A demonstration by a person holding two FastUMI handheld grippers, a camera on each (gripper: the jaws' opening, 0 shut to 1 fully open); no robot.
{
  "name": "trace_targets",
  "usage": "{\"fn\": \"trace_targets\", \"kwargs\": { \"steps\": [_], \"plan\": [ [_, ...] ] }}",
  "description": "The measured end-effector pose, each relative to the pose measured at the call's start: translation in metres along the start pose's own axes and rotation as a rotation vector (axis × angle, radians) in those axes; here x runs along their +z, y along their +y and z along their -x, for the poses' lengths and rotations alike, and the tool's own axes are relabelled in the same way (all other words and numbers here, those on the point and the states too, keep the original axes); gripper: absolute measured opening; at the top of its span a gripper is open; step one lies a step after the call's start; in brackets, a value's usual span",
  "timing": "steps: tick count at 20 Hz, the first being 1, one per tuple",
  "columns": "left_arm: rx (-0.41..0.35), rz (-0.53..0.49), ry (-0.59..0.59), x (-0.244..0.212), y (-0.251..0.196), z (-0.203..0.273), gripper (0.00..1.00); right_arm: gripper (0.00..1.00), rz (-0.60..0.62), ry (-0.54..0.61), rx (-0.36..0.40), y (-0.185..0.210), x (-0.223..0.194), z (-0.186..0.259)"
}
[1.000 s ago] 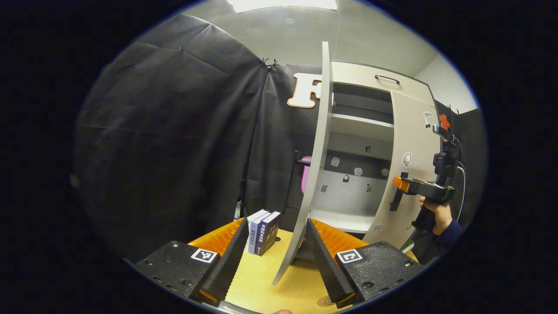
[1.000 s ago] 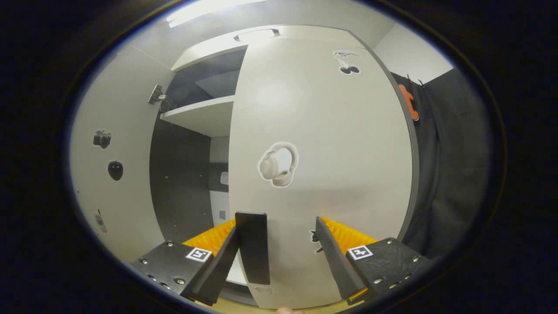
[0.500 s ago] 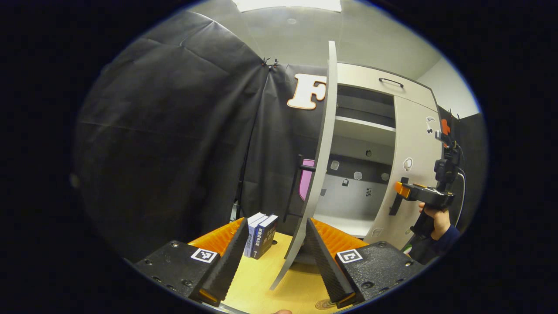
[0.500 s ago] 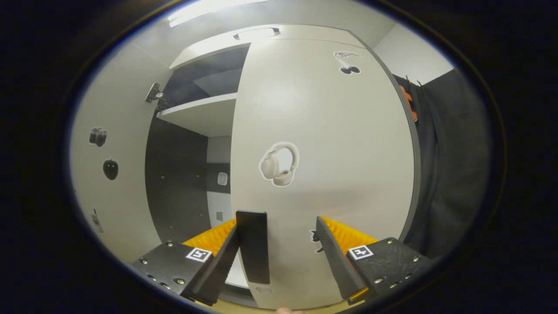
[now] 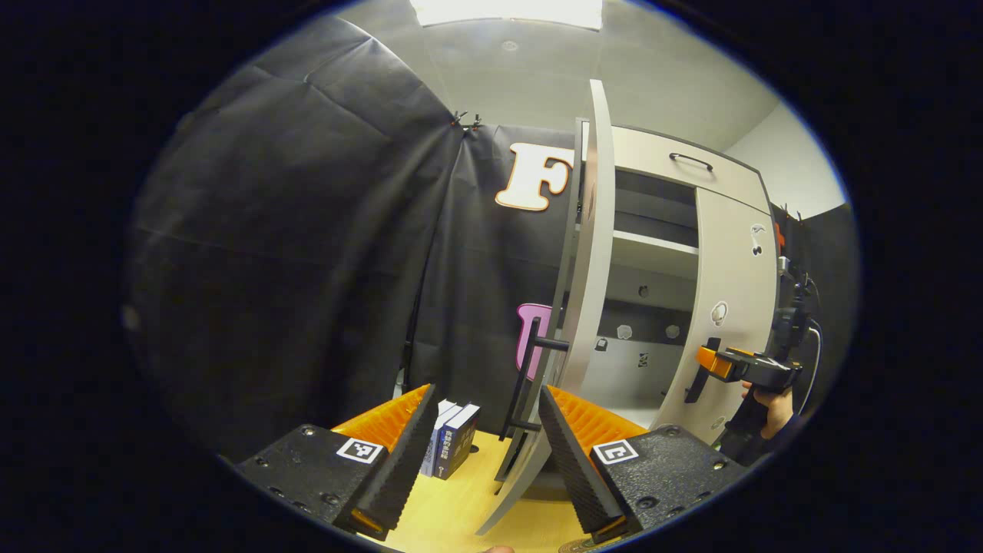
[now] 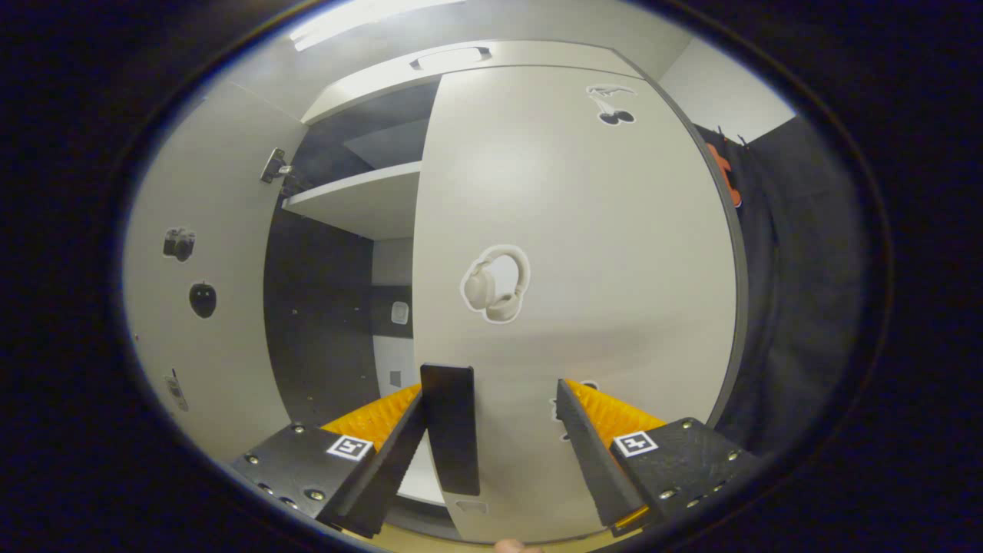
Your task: Grasp the bottle in the cabinet with the left hand and place it on the coaster, then close the right door with the right hand and the left door with the left hand.
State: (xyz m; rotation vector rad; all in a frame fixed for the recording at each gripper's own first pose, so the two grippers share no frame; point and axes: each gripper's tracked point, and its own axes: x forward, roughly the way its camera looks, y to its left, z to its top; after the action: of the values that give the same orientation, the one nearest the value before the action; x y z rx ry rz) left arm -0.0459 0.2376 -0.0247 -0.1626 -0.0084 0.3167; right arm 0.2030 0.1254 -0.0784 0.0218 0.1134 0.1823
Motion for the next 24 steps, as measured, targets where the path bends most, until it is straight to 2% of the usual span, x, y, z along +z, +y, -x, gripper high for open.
{"fn": "trace_targets", "kwargs": {
  "steps": [1,3,4,6,8,9,10,11,17,24],
  "plan": [
    [-0.006,-0.015,0.001,0.0,0.001,-0.007,0.84,0.98,-0.001,-0.006,0.005,-0.001,0.003,0.001],
    [-0.017,-0.042,0.005,-0.001,0.002,-0.015,0.8,0.99,0.042,-0.041,-0.044,-0.013,0.012,0.011],
    [-0.032,-0.047,0.013,-0.002,0.0,-0.017,0.84,0.98,0.064,-0.065,-0.06,-0.016,0.016,0.023],
    [-0.067,-0.057,0.019,-0.004,-0.005,-0.024,0.84,0.98,0.08,-0.094,-0.073,-0.022,0.023,0.038],
    [-0.113,-0.061,0.027,-0.001,-0.011,-0.026,0.83,0.99,0.066,-0.106,-0.095,-0.033,0.029,0.049],
    [-0.135,-0.056,0.037,-0.005,-0.014,-0.026,0.77,0.98,0.051,-0.108,-0.102,-0.037,0.03,0.052],
    [-0.159,-0.05,0.043,-0.006,-0.018,-0.026,0.82,0.97,0.035,-0.105,-0.109,-0.041,0.03,0.057],
    [-0.185,-0.041,0.049,-0.006,-0.024,-0.026,0.82,0.97,0.021,-0.101,-0.116,-0.045,0.03,0.06],
    [-0.328,0.033,0.071,-0.017,-0.081,-0.026,0.82,0.98,0.034,-0.071,-0.136,-0.063,0.021,0.08],
    [-0.437,-0.034,0.085,-0.033,-0.148,-0.041,0.82,0.99,0.056,-0.057,-0.206,-0.11,0.019,0.104]
  ]
}}
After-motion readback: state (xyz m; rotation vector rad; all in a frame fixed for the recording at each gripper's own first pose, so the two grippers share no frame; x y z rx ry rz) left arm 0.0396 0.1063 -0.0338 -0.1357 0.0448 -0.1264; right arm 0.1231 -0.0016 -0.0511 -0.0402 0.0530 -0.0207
